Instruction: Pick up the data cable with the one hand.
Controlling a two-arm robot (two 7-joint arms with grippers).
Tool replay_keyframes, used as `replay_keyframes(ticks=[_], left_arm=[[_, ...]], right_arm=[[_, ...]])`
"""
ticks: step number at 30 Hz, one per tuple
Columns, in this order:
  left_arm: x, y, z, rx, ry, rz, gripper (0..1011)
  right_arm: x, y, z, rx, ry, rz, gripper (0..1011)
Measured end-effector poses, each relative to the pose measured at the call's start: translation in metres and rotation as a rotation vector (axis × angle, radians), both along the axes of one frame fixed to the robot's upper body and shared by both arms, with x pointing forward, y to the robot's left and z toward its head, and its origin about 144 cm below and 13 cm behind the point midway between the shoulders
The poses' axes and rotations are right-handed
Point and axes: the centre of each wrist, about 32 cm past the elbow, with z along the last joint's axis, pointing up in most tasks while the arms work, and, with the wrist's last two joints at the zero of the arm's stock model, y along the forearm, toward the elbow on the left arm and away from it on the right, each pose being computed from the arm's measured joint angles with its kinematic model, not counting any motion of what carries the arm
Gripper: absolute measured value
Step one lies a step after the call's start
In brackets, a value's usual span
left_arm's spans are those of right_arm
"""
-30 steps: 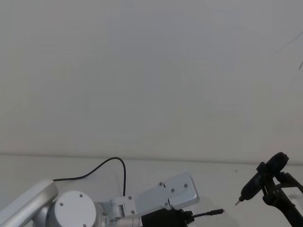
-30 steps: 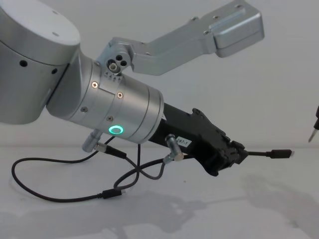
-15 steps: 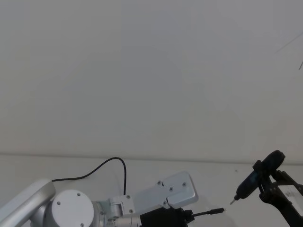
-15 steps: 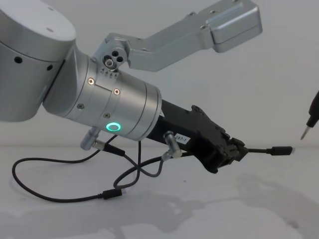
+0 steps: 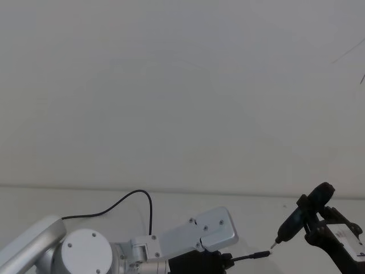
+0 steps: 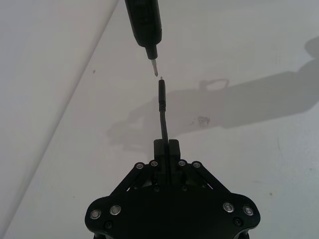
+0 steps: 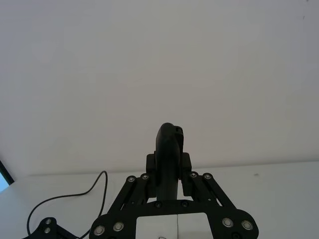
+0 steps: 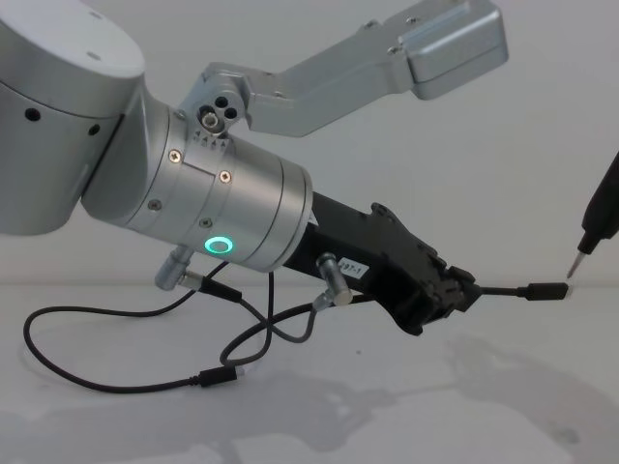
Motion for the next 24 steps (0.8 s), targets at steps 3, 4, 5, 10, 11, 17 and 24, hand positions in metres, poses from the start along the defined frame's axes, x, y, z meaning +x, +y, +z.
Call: replay_keyframes(ticks=[3, 4, 5, 10, 11, 17, 24], left_arm=[[0.0000, 0.0001, 0.0001, 0.000, 0.000, 0.000, 47], [0.0000, 0.0002, 0.0001, 0.000, 0.000, 0.000, 47], [0.0000, 0.0002, 0.0002, 0.000, 0.000, 0.000, 47], [-0.0001, 0.0003, 0.0002, -0.001, 0.000, 0.000, 47], [-0.0001, 0.0003, 0.0002, -0.001, 0.000, 0.000, 47], [-0.0001, 0.0003, 0.0003, -0.001, 0.000, 0.000, 47], [-0.0001, 0.0003, 0.0003, -0.001, 0.000, 0.000, 47]], right_arm=[[0.0000, 0.0008, -0.0001, -0.002, 0.004, 0.001, 268], [0.0001, 0.0010, -0.0001, -0.003, 0.005, 0.001, 268], [0.0000, 0.0013, -0.0002, -0.005, 0.008, 0.001, 268], [-0.0001, 0.0019, 0.0001, -0.012, 0.012, 0.002, 268], [-0.0001, 0.0020, 0.0001, -0.013, 0.013, 0.002, 268], [-0.0004, 0.0025, 0.0009, -0.021, 0.017, 0.001, 268], [-0.0008, 0.0024, 0.0016, -0.027, 0.019, 0.001, 268]])
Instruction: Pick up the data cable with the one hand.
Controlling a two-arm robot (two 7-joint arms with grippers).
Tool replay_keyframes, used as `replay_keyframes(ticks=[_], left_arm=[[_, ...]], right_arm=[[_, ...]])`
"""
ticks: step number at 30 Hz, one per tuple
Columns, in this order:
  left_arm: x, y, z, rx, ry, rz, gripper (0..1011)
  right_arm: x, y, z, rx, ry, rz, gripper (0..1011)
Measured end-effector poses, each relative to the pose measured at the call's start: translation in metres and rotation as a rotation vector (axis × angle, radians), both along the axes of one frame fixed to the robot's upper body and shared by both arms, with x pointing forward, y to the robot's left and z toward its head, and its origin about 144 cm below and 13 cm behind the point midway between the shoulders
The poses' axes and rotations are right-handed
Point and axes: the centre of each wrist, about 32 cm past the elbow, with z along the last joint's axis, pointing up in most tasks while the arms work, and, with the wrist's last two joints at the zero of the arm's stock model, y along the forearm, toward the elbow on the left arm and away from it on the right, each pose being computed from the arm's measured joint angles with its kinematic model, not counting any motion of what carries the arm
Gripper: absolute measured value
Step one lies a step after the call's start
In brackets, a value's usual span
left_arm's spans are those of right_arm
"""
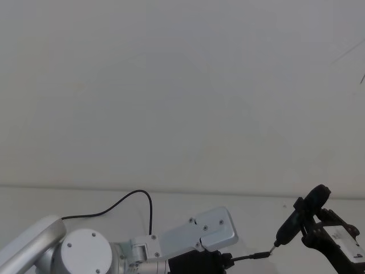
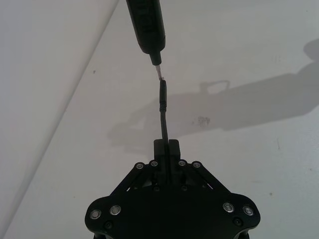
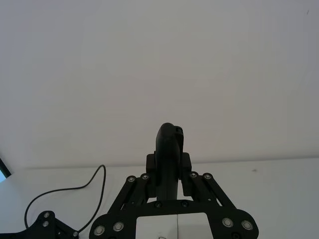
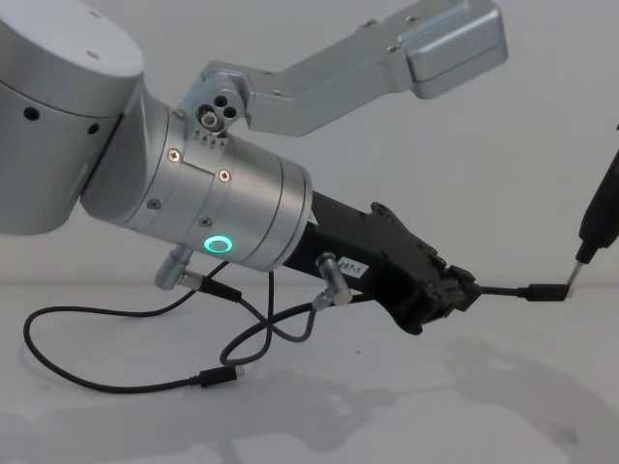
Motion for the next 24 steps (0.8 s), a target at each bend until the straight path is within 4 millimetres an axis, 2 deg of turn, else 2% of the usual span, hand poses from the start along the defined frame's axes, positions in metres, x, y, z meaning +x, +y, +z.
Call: replay_keyframes(ticks=[18, 24], left_arm=[[0.0000, 0.0000, 0.0000, 0.000, 0.000, 0.000, 47], [0.0000, 0.0000, 0.0000, 0.000, 0.000, 0.000, 181]], right_arm=[[-0.0005, -0.0009, 0.0011, -0.006, -0.001, 0.001, 268], [-0.0006, -0.0012, 0.0013, -0.007, -0.001, 0.001, 268]])
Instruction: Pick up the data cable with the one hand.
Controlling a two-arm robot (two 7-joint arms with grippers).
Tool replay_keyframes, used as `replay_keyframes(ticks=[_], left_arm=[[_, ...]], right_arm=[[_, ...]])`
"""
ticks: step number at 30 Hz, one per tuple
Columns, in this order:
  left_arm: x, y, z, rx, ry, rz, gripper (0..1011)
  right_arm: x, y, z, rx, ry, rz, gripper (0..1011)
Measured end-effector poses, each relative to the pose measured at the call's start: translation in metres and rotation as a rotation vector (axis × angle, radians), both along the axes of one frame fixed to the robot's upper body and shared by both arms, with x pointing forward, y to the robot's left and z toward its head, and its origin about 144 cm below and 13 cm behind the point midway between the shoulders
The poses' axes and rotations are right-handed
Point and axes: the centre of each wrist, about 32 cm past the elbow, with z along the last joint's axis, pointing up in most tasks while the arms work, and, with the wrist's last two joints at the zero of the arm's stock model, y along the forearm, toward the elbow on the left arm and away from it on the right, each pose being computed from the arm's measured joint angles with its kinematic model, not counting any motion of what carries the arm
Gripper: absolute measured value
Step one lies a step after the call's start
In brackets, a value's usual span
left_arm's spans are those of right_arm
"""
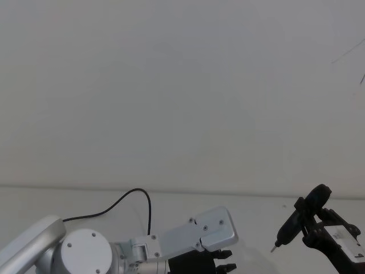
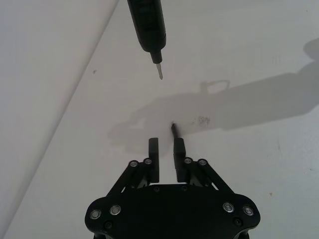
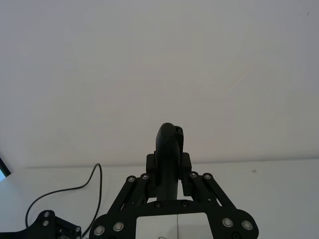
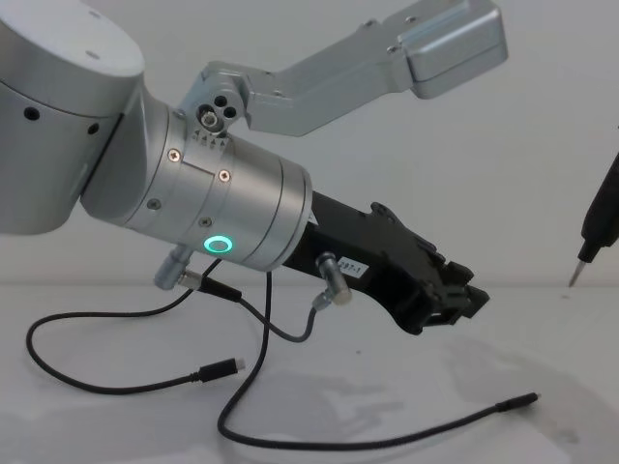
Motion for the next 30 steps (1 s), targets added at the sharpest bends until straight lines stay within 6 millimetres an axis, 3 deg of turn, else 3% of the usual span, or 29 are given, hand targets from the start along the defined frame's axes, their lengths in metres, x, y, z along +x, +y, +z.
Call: replay_keyframes(ticks=[15, 25, 30], left_arm=[[-0.001, 0.003, -0.003, -0.024, -0.010, 0.022, 612], [-0.003, 0.015, -0.019, -0.130, -0.049, 0.121, 919], [-0.005, 0.021, -0.027, -0.181, -0.067, 0.175, 1001]], right_arm=[[0.003, 0.001, -0.005, -0.029, -0.002, -0.004, 268], [0.017, 0.007, -0.028, -0.154, -0.024, -0.024, 268], [0.022, 0.009, -0.039, -0.214, -0.036, -0.027, 268]])
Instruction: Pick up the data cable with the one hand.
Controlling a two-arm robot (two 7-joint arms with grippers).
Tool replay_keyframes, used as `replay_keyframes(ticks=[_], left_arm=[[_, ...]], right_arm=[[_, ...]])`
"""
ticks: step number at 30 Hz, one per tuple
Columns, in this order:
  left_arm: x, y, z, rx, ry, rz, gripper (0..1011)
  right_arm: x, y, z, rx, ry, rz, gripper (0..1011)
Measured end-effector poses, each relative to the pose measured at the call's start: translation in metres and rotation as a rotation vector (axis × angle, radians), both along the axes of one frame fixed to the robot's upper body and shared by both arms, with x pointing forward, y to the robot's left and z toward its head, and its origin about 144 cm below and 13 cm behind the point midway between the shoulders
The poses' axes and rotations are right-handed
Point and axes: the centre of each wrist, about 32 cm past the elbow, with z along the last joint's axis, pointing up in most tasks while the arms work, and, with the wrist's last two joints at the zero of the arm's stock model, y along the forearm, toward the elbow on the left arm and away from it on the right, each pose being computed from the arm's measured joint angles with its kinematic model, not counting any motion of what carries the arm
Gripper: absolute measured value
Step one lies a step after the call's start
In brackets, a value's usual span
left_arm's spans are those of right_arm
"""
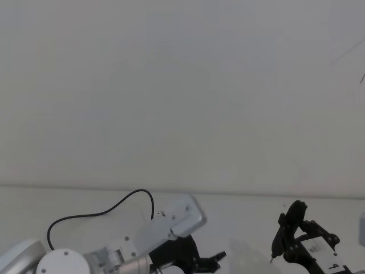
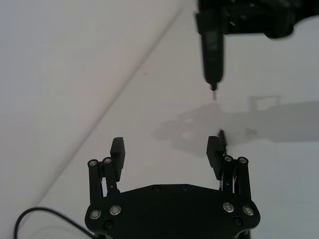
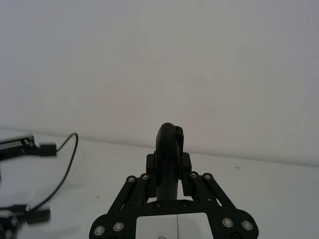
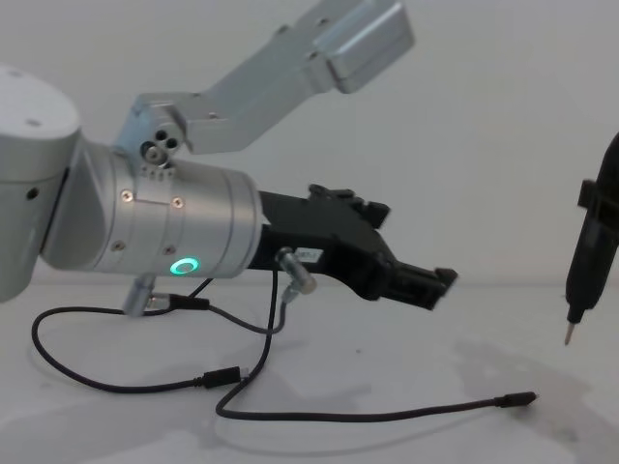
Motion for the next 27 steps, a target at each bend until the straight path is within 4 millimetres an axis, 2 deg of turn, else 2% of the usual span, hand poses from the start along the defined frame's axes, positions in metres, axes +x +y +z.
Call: replay_keyframes(ticks=[8, 27], left_arm=[[-0.004, 0.011, -0.014, -0.090, -0.030, 0.099, 1001], [-0.016, 0.038, -0.045, -0.284, -0.087, 0.355, 1001]], right_arm=[[0.005, 0.002, -0.010, -0.058, -0.012, 0.000, 268], [0.005, 0.002, -0.011, -0.062, -0.014, -0.001, 268]])
